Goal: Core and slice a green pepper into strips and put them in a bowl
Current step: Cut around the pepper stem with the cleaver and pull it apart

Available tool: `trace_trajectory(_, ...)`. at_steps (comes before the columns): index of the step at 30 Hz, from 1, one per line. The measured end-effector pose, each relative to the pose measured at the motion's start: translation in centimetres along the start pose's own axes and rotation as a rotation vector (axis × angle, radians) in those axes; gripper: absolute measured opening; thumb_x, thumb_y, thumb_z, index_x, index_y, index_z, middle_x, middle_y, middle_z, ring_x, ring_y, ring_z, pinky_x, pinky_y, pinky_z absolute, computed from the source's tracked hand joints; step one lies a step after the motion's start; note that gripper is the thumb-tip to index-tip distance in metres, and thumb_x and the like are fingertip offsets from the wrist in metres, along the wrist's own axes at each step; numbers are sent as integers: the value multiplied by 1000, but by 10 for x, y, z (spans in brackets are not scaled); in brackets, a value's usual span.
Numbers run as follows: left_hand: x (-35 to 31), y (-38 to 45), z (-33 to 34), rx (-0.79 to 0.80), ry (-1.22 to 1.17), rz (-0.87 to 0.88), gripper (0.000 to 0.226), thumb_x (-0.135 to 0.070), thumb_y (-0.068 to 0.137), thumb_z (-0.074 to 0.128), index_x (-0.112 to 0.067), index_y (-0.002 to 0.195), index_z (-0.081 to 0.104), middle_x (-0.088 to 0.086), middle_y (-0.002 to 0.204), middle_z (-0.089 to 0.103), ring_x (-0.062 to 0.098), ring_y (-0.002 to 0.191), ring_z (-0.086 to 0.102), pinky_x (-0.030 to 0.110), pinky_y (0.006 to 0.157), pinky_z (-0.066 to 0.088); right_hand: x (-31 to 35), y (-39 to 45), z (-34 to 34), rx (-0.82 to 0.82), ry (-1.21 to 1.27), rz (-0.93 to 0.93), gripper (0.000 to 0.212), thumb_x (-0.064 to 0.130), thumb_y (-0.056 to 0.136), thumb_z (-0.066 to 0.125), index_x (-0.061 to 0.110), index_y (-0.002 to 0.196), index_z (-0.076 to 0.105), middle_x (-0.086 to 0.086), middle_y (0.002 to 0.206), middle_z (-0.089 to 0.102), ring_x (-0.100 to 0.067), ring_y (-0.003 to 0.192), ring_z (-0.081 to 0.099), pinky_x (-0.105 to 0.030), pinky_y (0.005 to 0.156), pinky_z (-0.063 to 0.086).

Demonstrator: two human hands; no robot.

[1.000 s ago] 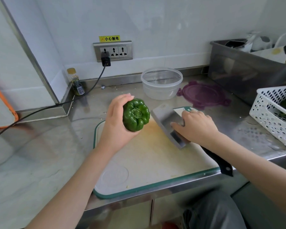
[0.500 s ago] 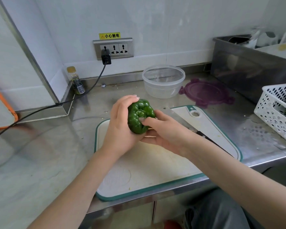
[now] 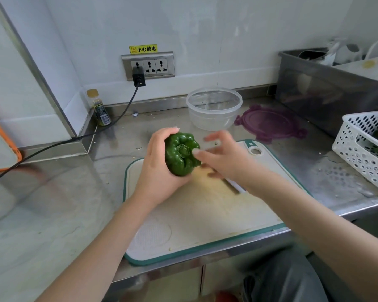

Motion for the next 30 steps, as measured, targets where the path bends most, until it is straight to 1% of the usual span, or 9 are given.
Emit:
trace_trajectory(2, 1, 0, 0, -5, -7, -15, 87, -7, 56, 88, -30, 124, 39, -18, 119, 41, -13, 108, 44, 1, 86, 35, 15, -6, -21, -226, -275, -291, 28, 31, 83, 69, 23, 103, 52, 14, 99, 55, -1, 85, 58, -18, 77, 50)
trace_trajectory(4, -2, 1, 2, -12, 9, 3, 84, -9, 57, 87, -23, 126, 41, -9, 120, 44, -12, 108, 43, 2, 87, 34, 23, -13, -17, -221, -390, -444, 14, 27, 82, 70, 25, 94, 62, 10, 97, 49, -2, 81, 51, -8, 75, 41)
trace_trajectory(8, -5, 0, 5, -9, 56, 39, 76, -7, 60, 83, -10, 126, 45, -2, 121, 46, 2, 111, 45, 4, 91, 32, 28, -15, 2, -207, -574, -438, 21, 33, 88, 62, 26, 108, 65, 1, 109, 41, -19, 102, 44, -34, 89, 43)
trace_trajectory(10, -6, -1, 5, -25, 60, 49, 71, -7, 64, 80, -13, 125, 45, -2, 122, 46, 16, 114, 47, 7, 93, 33, 33, -17, 6, -284, -786, -387, 27, 41, 93, 52, 27, 113, 61, 1, 116, 37, -21, 108, 39, -36, 87, 39)
trace_trajectory(13, -10, -2, 7, -57, 87, 77, 58, -16, 72, 72, -11, 123, 46, 3, 123, 47, 16, 114, 45, 11, 97, 32, 39, -20, 11, -360, -952, -339, 32, 41, 97, 43, 21, 114, 60, -2, 121, 35, -23, 111, 34, -34, 79, 32)
trace_trajectory(19, -2, -1, 5, -59, 137, 84, 73, -5, 61, 82, -11, 123, 44, 3, 123, 45, 19, 116, 45, 11, 98, 32, 25, -2, 20, -219, -671, -201, 26, 35, 95, 49, 23, 113, 63, -4, 115, 35, -25, 114, 35, -40, 89, 41)
trace_trajectory(25, 1, 0, 8, 16, 104, 50, 75, -7, 58, 82, -12, 124, 46, -2, 124, 42, 21, 117, 44, 10, 96, 34, 2, 13, 20, 56, -171, -99, 31, 35, 91, 56, 25, 120, 60, -9, 116, 56, -20, 108, 49, -25, 83, 39)
trace_trajectory(28, 2, 2, 7, 22, 102, 35, 76, -8, 58, 83, -13, 124, 46, -6, 123, 41, 20, 117, 45, 7, 93, 34, 0, 11, 18, 76, -144, -111, 35, 41, 89, 59, 26, 120, 56, -4, 118, 45, -8, 92, 48, -15, 73, 38)
trace_trajectory(30, 3, 3, 6, 15, 84, 9, 78, -7, 56, 84, -14, 124, 46, -9, 120, 41, 17, 115, 47, 4, 90, 34, 0, 12, 16, 50, -148, -149, 31, 37, 89, 61, 27, 117, 57, -1, 117, 39, -11, 101, 45, -12, 77, 36)
Point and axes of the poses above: each hand's wrist, its own y-axis towards the middle knuckle, its own z-axis out of the palm, x = y × z, the point moved 6 cm from there along y, towards the middle knuckle
